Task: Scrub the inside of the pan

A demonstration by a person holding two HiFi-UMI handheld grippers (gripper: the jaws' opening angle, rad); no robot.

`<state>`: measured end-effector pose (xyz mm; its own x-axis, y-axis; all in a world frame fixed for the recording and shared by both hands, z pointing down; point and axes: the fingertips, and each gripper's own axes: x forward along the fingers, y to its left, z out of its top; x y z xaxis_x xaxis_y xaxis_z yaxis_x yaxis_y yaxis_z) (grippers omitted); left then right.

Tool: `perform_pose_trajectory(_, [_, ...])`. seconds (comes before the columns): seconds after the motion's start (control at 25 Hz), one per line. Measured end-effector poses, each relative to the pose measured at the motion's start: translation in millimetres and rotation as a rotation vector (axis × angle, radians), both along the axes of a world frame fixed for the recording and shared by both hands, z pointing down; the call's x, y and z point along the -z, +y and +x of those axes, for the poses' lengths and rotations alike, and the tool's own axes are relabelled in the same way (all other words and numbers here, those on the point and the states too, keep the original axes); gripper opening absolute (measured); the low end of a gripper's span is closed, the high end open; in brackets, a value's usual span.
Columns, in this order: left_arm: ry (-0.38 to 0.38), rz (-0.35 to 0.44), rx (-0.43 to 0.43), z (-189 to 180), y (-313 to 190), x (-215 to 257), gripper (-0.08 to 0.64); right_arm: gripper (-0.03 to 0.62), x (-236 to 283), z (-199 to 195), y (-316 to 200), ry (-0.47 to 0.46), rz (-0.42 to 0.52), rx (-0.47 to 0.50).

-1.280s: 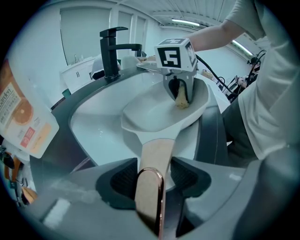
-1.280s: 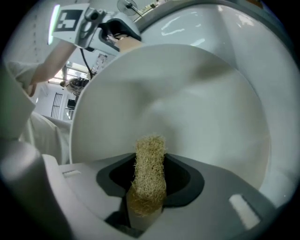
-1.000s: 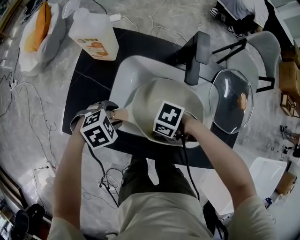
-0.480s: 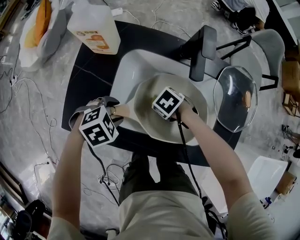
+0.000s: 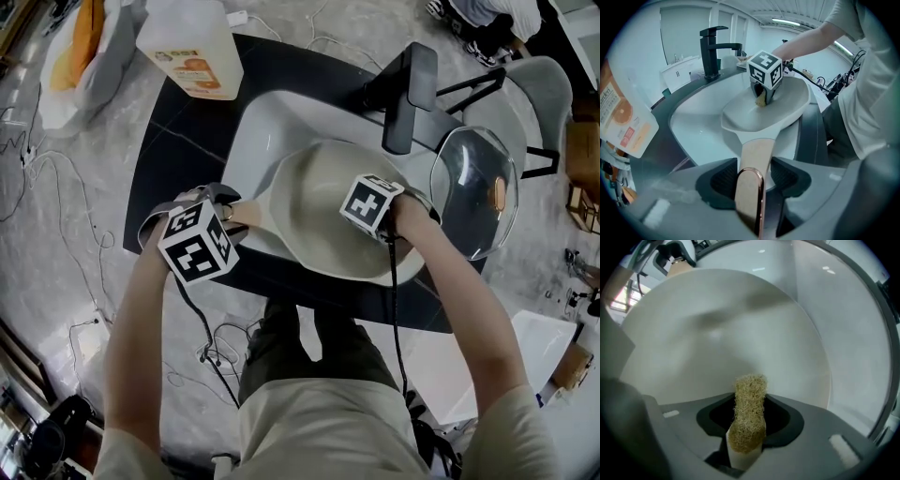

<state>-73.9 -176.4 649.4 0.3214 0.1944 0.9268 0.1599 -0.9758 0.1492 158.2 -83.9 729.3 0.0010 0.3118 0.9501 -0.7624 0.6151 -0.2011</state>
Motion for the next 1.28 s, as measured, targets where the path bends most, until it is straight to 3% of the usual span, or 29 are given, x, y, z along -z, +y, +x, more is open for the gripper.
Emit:
perform_pose_trajectory(0.24, [0.001,0.005,-0.001,0,0,-1,0.232,0.163,41,-29,46,-0.141,-0.255,0.062])
perform_pose_trajectory(0.4, [0.002,0.007,-0.002,0,0,0,0.233,0.163,60,-69,62,-0.274,-0.339,0.093])
perform_pose_trajectory(0.52, [0.002,0.016,0.0,-1,0,0,0.235,0.161,69,-105,54,-0.411,-0.355,0.035])
perform_pose_trajectory(0.64, [0.003,0.02,-0.002,1,0,0,0.235,0.161,66,-124,41,-0.481,-0.319,-0.037])
perform_pose_trajectory(0.76, [0.004,0.02,-0.003,1,0,0,0.235,0.161,62,-141,22,-0.567,-0.263,-0.177])
perform_pose_trajectory(0.96, [0.003,0.022,-0.004,1,0,-1,0.235,0.163,50,-162,-28,-0.644,-0.052,-0.386])
perform_pose_trajectory(1.12, [0.003,0.022,-0.003,1,0,-1,0.235,0.163,34,-158,-62,-0.581,0.131,-0.36])
perform_pose_trajectory(1.28, [-0.001,0.02,-0.005,0,0,-1,0.235,0.164,14,-141,-91,-0.458,0.291,-0.313])
